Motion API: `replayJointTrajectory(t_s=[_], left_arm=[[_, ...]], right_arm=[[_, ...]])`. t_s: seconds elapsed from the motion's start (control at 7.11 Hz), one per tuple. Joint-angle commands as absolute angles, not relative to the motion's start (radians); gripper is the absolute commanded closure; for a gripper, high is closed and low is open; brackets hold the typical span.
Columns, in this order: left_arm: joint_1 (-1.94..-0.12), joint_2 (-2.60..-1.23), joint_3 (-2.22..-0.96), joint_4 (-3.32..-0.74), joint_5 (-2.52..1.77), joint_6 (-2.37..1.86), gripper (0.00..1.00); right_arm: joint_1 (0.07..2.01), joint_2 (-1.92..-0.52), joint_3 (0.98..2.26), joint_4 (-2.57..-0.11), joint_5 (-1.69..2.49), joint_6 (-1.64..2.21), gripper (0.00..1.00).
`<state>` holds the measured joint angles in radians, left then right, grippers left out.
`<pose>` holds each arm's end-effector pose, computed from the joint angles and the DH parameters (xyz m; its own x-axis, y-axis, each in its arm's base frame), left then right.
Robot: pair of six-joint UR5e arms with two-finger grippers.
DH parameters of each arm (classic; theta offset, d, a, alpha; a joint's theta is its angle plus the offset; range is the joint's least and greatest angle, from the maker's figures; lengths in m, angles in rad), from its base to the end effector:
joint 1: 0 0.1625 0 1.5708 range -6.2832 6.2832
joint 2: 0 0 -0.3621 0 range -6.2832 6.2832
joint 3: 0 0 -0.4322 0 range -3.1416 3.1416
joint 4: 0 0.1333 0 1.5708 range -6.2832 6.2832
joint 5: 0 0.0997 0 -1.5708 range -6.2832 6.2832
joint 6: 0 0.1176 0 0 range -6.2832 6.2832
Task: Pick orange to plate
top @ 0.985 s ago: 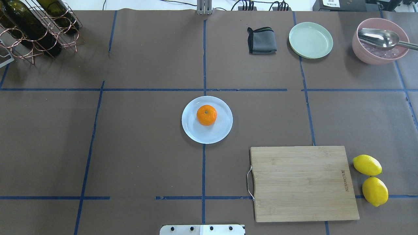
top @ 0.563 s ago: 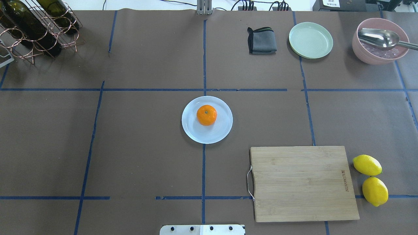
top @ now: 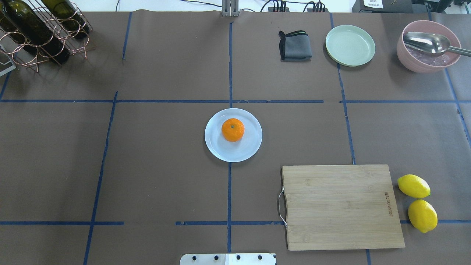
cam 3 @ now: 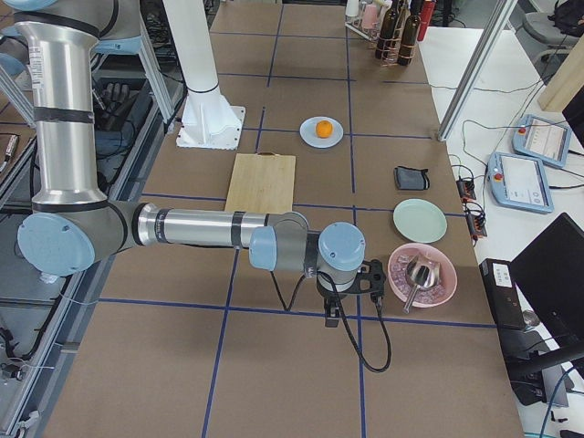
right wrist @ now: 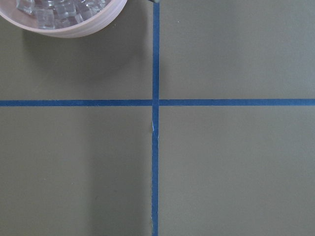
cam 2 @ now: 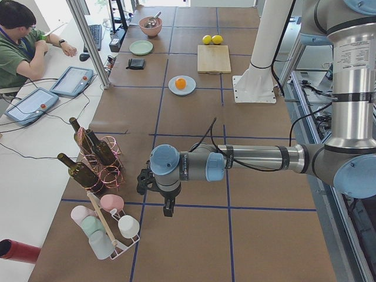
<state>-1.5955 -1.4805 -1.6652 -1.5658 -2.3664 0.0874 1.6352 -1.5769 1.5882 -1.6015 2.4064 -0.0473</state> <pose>-0.0616 -0.4978 0.6037 0.6991 0.0694 -0.7116 -0.0365 0.9974 0.0615 0.0800 -0.5241 0.6005 0.6707 0.0103 0.7416 -0.0327 0.9993 0.0157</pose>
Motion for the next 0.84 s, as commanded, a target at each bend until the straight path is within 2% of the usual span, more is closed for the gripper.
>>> replayJointTrajectory(t_s=[0.0, 0.7], left_arm=[[-1.597, -1.48, -1.661, -1.609, -2.384, 0.078, 0.0], [-1.597, -1.479, -1.661, -1.66, -2.384, 0.002, 0.0]], right_arm=[[1.635, -1.578, 1.588, -1.601, 2.405, -0.048, 0.0], [1.635, -1.578, 1.588, -1.601, 2.407, -0.048, 0.0]])
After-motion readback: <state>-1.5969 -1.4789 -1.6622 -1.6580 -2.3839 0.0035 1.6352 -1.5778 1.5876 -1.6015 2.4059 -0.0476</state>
